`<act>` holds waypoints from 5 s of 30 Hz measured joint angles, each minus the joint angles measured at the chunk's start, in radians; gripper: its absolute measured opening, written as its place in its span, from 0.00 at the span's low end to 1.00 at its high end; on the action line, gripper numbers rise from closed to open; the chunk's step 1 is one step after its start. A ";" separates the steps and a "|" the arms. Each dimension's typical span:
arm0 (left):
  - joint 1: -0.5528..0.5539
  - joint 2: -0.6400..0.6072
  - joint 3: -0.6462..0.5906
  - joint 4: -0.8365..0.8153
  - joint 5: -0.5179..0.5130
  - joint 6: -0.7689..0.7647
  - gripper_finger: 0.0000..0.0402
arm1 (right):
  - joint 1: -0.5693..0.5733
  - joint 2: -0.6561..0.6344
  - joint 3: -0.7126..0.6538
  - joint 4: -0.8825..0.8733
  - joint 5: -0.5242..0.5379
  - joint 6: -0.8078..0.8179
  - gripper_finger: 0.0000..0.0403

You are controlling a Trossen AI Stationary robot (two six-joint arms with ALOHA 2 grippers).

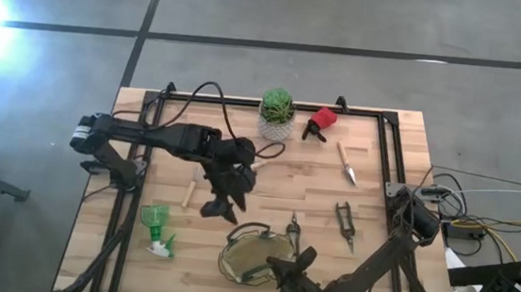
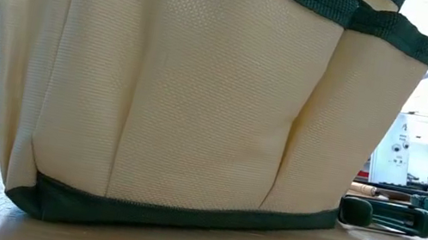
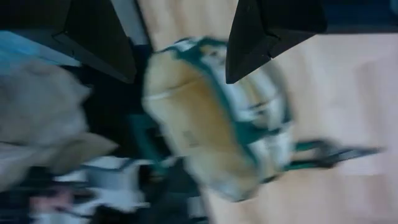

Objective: Pick & Place Garden tools in Gardening bag
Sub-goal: Move the white gardening bag to the center of the table

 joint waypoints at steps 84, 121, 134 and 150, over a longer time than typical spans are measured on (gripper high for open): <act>-0.267 0.135 -0.191 0.324 -0.637 -0.301 0.01 | -0.035 -0.002 -0.003 -0.025 -0.081 0.022 0.02; -0.228 0.135 -0.193 0.307 -0.644 -0.305 0.00 | -0.065 -0.146 0.070 -0.073 -0.707 0.031 0.02; -0.226 0.135 -0.193 0.302 -0.643 -0.297 0.00 | -0.148 -0.178 0.069 0.029 -1.133 -0.054 0.02; -0.220 0.135 -0.193 0.300 -0.644 -0.295 0.00 | -0.148 -0.210 0.063 0.021 -1.103 -0.003 0.23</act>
